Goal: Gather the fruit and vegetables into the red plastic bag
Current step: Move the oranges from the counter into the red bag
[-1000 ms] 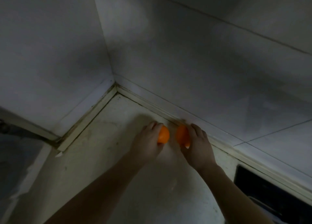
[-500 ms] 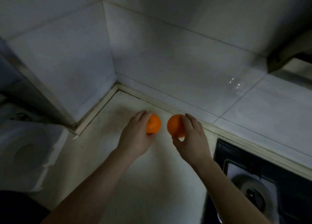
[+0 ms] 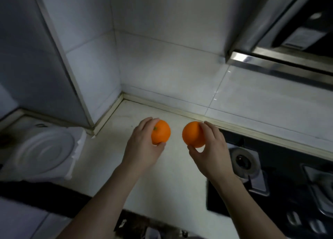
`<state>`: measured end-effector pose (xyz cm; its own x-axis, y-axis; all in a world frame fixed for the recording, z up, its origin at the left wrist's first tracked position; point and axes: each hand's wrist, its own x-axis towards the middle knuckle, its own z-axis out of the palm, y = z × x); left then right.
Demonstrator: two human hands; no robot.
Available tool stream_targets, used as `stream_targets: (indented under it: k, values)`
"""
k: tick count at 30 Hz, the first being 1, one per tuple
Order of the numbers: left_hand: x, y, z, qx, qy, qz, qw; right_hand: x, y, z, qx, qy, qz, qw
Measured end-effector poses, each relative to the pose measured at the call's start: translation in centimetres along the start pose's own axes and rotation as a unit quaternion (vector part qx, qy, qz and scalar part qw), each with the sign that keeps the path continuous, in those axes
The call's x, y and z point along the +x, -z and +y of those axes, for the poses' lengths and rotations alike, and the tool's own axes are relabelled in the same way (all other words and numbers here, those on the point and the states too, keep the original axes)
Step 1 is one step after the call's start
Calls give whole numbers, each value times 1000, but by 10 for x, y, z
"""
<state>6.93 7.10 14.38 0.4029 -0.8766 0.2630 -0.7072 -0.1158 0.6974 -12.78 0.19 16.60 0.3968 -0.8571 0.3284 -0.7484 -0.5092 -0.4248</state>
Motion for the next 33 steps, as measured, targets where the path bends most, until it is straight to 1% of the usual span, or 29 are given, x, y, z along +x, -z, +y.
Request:
stream_targets:
  k: [9,19,24,28,33]
  values:
    - [-91,20,39,-37,-56,-4,998,-114,49,-13,-2,-49,43,998]
    - [-134,14,101,-46,-104,-19,993,-172,101,7,4,-76,97,992]
    - [-151,-18,152,-68,-137,-37,988,-204,142,48,10,-90,136,987]
    - [-171,-60,210,-93,-150,-58,983,-242,186,100,0,-120,150,981]
    - [-210,-118,287,-94,-170,-93,976,-295,244,172,-5,-151,169,974]
